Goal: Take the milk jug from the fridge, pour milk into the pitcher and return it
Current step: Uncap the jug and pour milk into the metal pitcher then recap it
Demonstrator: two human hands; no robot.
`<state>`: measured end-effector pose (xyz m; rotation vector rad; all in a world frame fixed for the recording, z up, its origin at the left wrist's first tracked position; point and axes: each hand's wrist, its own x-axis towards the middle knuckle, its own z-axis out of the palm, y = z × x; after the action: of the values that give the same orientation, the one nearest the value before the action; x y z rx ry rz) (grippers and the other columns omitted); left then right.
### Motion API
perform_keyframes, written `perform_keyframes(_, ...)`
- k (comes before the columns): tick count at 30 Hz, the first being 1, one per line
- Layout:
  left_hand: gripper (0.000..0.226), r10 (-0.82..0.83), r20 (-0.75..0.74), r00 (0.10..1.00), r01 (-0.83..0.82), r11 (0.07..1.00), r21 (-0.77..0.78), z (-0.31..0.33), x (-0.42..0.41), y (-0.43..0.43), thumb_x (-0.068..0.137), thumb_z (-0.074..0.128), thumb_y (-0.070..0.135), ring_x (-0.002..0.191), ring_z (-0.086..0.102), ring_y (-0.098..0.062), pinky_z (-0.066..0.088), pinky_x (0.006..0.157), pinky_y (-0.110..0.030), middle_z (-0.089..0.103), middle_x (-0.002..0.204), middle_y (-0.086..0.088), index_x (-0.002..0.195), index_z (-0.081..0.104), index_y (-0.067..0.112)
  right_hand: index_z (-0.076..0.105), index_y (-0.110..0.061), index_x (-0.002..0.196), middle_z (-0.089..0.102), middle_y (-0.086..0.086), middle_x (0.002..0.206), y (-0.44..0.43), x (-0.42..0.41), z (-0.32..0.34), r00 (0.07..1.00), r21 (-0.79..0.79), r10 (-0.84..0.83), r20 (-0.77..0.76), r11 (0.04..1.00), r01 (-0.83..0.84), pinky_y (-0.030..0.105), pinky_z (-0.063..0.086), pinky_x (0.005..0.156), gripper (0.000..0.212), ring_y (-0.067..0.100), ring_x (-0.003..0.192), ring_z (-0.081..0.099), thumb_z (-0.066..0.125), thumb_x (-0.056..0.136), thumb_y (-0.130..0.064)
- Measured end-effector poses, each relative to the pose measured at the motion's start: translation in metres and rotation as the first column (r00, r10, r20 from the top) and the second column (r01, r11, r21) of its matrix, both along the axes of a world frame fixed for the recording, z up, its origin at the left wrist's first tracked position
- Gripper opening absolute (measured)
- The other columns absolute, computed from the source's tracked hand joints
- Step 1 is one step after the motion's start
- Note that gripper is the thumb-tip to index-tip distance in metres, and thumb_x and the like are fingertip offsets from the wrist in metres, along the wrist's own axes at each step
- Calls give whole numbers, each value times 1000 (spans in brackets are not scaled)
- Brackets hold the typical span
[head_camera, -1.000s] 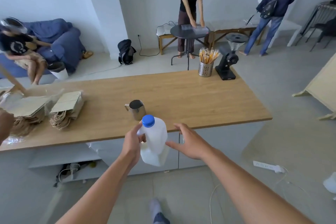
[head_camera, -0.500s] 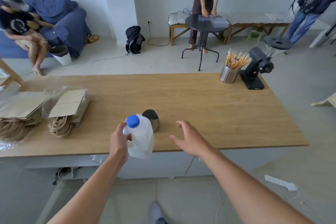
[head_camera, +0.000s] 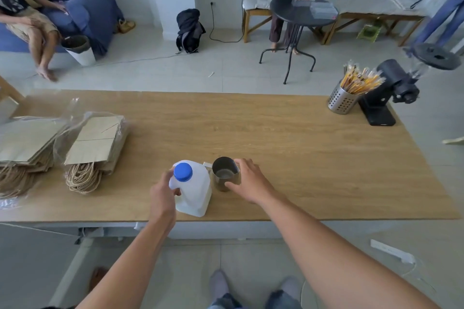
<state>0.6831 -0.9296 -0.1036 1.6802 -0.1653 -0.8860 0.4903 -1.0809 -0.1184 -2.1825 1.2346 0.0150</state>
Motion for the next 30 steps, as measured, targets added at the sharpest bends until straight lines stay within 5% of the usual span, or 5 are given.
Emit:
perform_keyframes(8,55,-113,24,993,113,994,0,-12,8,-7,93,57,74,88,63,-23,47,101,-45,81,100,-5,101,88,30,19,-20,172,24,-3,175,-16,36,-23,991,-31,86,-103,995,-90,52,46,114,98,33,152,34,77,96,-44)
perform_keyframes(12,68,-128,30,991,127,992,24,-17,9,-13,93,56,82,86,59,-22,44,93,-41,66,84,4,89,71,16,22,-25,172,29,-4,170,-22,41,-30,988,-29,102,-117,994,-106,52,49,110,97,29,147,39,75,95,-52)
perform_keyframes(16,60,-138,71,988,135,989,54,-10,5,-23,109,55,62,76,49,-18,40,78,-37,56,67,6,81,60,9,32,-23,166,35,0,160,-27,35,-35,989,-52,36,-144,998,-44,49,53,102,94,28,140,44,77,91,-56)
perform_keyframes(23,98,-214,81,974,207,975,82,-20,4,-34,88,50,95,83,61,-19,44,87,-43,64,81,-6,83,62,-2,42,-18,147,41,3,143,-42,-5,-37,977,-87,-156,-144,986,144,45,57,90,83,28,127,50,79,87,-62)
perform_keyframes(30,76,-170,135,976,168,985,30,-5,-32,-46,107,44,73,79,38,-22,30,65,-33,41,82,-6,80,53,2,42,-10,144,44,7,140,-49,-39,-34,930,-117,-335,-151,940,319,37,47,76,90,29,126,53,80,85,-67)
